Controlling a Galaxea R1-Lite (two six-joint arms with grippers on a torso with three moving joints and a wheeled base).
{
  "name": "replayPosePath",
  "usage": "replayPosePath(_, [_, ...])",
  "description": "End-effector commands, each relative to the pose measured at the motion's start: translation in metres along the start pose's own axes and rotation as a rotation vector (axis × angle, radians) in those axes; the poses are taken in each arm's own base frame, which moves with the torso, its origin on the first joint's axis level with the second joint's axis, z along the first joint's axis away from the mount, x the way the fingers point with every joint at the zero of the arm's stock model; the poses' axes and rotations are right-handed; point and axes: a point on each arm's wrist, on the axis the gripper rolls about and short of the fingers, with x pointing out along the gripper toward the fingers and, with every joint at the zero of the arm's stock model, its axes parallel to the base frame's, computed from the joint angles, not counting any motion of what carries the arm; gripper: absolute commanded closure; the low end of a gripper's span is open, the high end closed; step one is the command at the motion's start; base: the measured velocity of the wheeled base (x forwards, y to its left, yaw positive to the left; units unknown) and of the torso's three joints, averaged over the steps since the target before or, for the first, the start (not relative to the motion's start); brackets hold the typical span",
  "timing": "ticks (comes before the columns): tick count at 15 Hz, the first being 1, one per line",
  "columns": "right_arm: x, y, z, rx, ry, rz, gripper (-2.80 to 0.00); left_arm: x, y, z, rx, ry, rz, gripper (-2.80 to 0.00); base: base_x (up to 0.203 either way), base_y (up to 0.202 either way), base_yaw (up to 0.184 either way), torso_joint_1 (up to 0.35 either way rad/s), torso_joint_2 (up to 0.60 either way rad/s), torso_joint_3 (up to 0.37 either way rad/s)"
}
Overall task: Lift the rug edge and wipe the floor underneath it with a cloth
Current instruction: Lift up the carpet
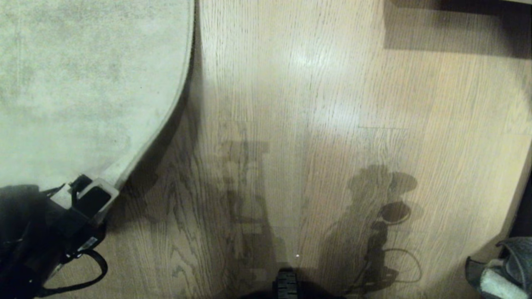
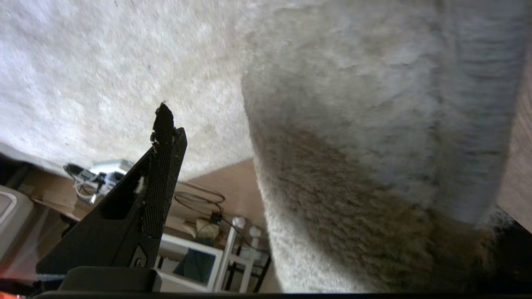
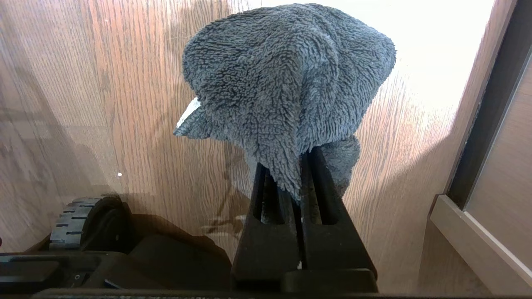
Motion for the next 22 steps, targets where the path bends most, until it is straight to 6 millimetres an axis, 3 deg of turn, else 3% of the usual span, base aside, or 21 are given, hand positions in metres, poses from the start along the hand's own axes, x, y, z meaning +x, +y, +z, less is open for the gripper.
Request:
replayPosePath(1, [0.000, 0.000, 0.000, 0.000, 0.000, 0.000, 0.00, -0.003, 0.000, -0.003, -0.005, 0.003, 0.006, -2.80, 0.000, 0.000, 0.000, 0.000, 0.00, 0.000])
replayPosePath(2, [0.000, 0.000, 0.000, 0.000, 0.000, 0.000, 0.00, -0.003, 0.000, -0.003, -0.011, 0.005, 0.005, -2.80, 0.000, 0.000, 0.000, 0.000, 0.00, 0.000])
replayPosePath(3, [0.000, 0.000, 0.000, 0.000, 0.002, 0.000, 0.00, -0.004, -0.001, -0.005, -0.008, 0.009, 0.001, 0.00, 0.000, 0.000, 0.000, 0.000, 0.00, 0.000])
replayPosePath(14, [0.000, 0.000, 0.000, 0.000, 0.001, 0.000, 0.00, -0.006, -0.009, -0.013, -0.041, 0.033, -0.029, 0.00, 0.000, 0.000, 0.000, 0.000, 0.00, 0.000])
replayPosePath(22, [0.000, 0.000, 0.000, 0.000, 0.002, 0.000, 0.00, -0.010, 0.009, 0.001, -0.133, -0.051, 0.033, 0.00, 0.000, 0.000, 0.000, 0.000, 0.00, 0.000])
